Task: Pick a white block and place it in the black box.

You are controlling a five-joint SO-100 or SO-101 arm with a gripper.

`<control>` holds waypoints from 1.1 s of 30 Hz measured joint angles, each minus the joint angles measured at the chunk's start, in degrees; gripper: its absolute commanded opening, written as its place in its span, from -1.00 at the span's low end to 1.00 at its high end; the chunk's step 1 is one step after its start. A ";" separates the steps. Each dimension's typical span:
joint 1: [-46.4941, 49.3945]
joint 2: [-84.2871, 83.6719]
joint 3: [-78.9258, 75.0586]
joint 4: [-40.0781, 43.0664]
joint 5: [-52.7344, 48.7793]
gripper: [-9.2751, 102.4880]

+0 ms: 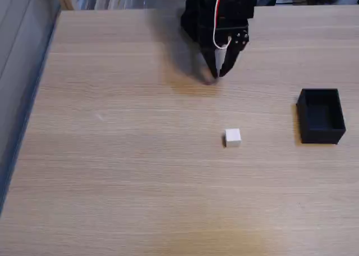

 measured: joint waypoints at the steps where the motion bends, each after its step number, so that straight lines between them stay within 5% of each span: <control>1: 0.09 -1.85 -1.05 -0.62 0.00 -0.77; 10: 0.09 -17.58 -13.01 -2.11 1.93 -0.76; 18: -0.18 -26.19 -19.25 -3.34 1.14 -0.42; 33: 1.32 -36.12 -23.99 -7.73 -2.72 -0.30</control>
